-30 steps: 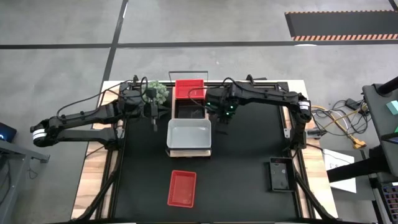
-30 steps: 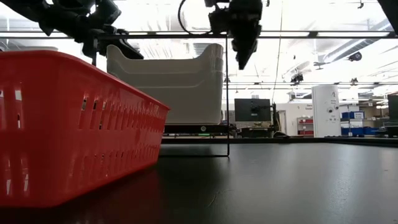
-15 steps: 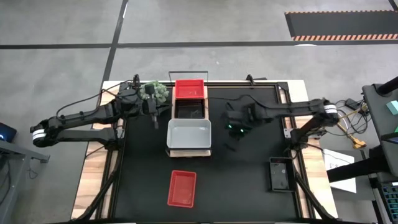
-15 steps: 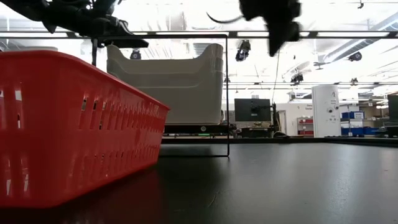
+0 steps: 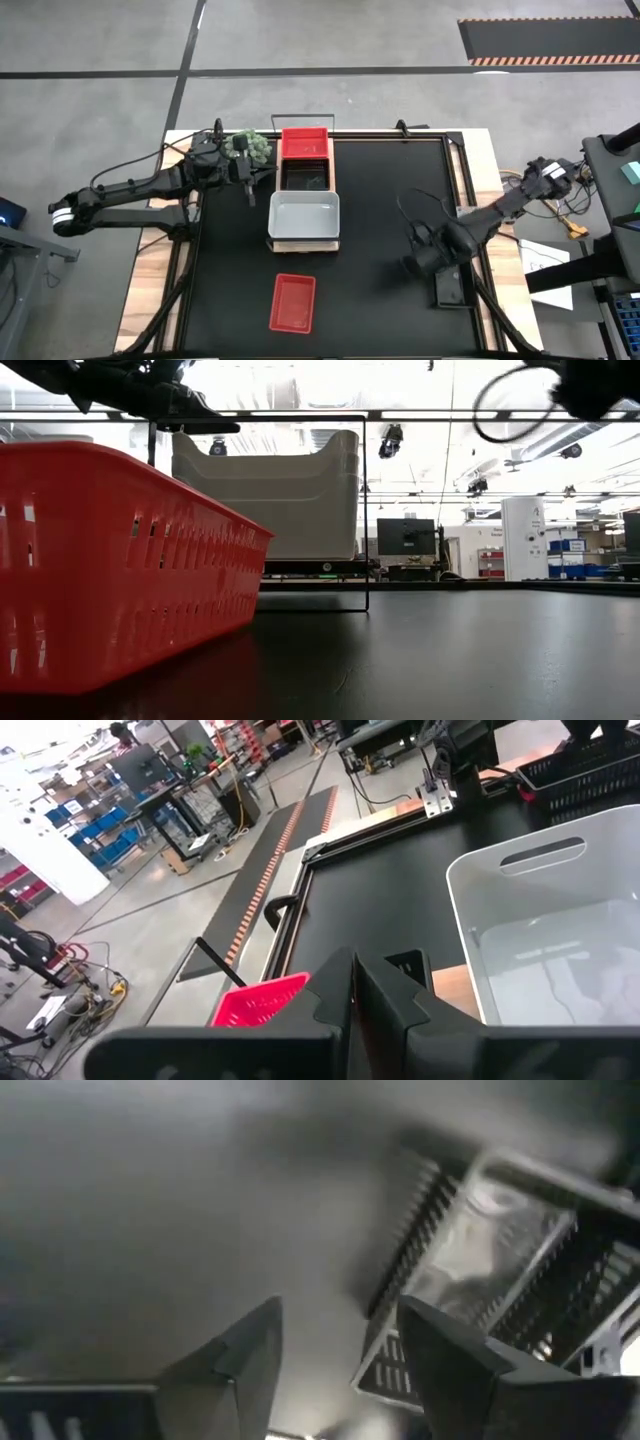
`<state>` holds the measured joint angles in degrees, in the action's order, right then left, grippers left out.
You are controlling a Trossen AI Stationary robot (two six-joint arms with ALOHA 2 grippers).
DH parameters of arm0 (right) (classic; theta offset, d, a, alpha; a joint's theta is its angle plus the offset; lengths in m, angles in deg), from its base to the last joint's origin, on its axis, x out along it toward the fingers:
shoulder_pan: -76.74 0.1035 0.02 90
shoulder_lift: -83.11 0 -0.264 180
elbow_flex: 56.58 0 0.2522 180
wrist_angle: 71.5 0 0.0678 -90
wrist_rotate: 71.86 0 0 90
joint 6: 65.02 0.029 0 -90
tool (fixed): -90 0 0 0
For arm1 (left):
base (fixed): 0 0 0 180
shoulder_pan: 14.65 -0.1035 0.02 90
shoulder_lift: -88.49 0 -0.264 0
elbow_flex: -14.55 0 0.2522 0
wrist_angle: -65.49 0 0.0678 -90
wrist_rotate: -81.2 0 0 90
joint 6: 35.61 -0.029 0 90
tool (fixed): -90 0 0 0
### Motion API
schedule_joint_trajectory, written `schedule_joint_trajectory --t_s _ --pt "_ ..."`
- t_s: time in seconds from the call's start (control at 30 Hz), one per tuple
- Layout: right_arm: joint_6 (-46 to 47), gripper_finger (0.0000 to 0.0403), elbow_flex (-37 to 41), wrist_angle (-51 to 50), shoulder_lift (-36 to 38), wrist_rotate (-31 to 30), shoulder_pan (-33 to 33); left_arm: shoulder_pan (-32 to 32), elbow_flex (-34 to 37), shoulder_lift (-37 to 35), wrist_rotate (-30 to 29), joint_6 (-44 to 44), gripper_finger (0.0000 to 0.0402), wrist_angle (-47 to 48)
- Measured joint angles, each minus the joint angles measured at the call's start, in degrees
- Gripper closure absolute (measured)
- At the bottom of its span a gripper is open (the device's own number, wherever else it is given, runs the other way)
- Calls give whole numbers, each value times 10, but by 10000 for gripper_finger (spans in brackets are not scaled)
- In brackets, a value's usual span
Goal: Stack baskets on shelf by color
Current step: Stack the black bin on top of the other black bin on the shelf
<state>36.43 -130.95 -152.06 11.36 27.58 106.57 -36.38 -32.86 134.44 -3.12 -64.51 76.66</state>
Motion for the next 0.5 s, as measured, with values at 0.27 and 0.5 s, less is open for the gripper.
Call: schedule_joint_trajectory --t_s 0.27,0.5 --pt "115 205 56 15 -26 0 59 0 2 0 0 1 402 0" --pt "104 218 81 46 -62 24 60 0 8 1 0 3 402 1"
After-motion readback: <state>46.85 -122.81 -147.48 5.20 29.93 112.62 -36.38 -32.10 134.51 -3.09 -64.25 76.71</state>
